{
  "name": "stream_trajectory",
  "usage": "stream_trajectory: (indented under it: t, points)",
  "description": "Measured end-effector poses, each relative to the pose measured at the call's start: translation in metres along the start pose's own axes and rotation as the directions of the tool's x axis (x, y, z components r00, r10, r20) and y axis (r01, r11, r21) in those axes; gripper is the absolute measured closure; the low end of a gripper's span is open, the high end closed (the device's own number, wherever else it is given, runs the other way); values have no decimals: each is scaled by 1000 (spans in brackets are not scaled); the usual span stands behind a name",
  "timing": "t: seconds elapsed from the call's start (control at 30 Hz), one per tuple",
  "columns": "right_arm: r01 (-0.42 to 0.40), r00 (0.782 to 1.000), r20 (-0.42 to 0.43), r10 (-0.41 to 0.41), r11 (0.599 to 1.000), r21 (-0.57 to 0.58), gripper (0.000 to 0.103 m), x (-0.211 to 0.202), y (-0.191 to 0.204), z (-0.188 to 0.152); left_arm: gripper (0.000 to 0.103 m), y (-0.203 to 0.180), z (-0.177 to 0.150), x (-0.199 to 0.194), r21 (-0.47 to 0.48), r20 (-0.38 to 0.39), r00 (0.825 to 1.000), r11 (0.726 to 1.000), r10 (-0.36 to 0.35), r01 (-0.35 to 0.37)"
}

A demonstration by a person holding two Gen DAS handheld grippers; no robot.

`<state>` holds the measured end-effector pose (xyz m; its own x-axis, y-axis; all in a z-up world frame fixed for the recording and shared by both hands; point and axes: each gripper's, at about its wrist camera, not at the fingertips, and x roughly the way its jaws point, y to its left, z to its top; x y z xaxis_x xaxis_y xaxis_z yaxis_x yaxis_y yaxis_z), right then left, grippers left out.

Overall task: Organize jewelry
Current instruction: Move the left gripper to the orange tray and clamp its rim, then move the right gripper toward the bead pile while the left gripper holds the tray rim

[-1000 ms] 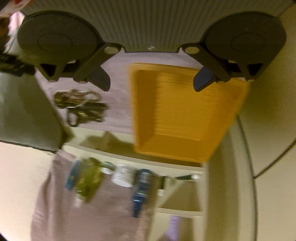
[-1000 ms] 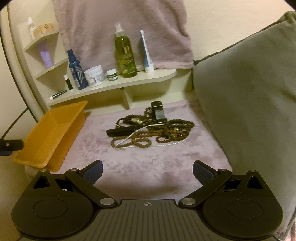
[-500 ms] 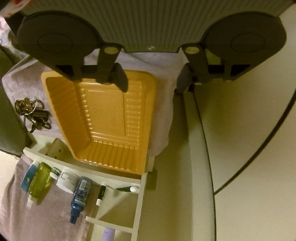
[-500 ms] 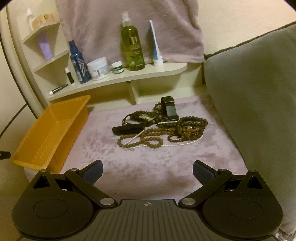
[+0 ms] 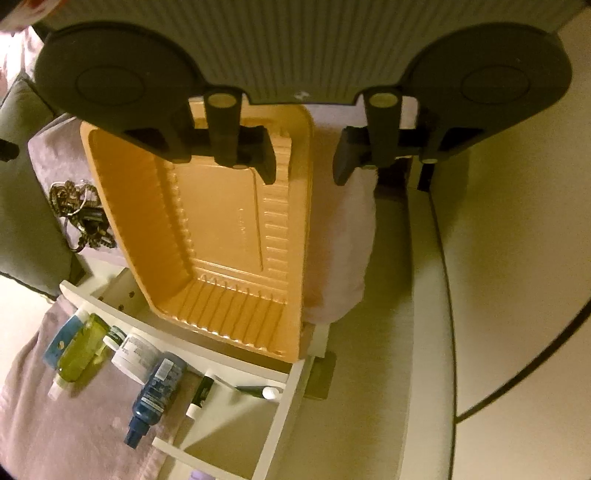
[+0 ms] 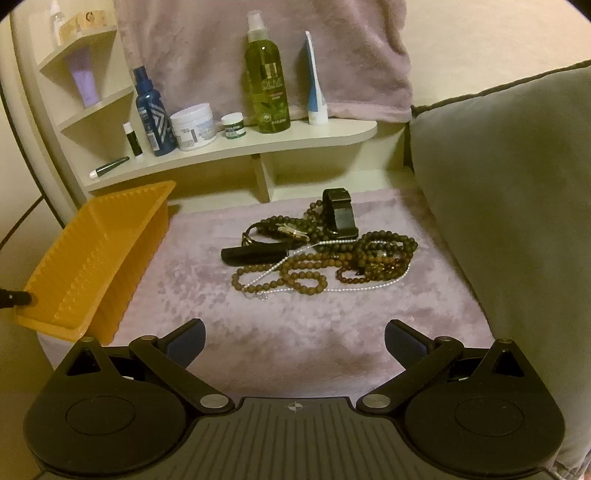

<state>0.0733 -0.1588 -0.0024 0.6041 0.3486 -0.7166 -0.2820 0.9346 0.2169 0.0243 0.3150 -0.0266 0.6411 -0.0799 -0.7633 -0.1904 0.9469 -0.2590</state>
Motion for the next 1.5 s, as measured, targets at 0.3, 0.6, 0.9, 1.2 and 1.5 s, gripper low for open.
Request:
stream_trajectory:
  t: [0.3, 0.6, 0.9, 1.2, 1.5]
  points:
    - [0, 1000, -7, 0, 1000, -4, 0, 5, 2, 1, 87, 0, 7, 19, 11, 1, 1000, 1000, 4, -4]
    - [-5, 1000, -7, 5, 1000, 5, 0, 9, 1, 1, 91, -11, 10, 22, 52, -20, 999, 998, 32, -31]
    - [-14, 1000, 13, 14, 1000, 26, 0, 9, -5, -1, 91, -53, 15, 0, 134, 42, 988, 979, 146, -151]
    - [-18, 998, 61, 16, 999, 35, 0, 11, -14, -1, 91, -93, 5, -13, 170, 85, 962, 947, 260, -272]
    - [-25, 996, 92, 20, 999, 48, 0, 15, -27, -1, 91, -130, 0, -18, 214, 155, 926, 904, 343, -370]
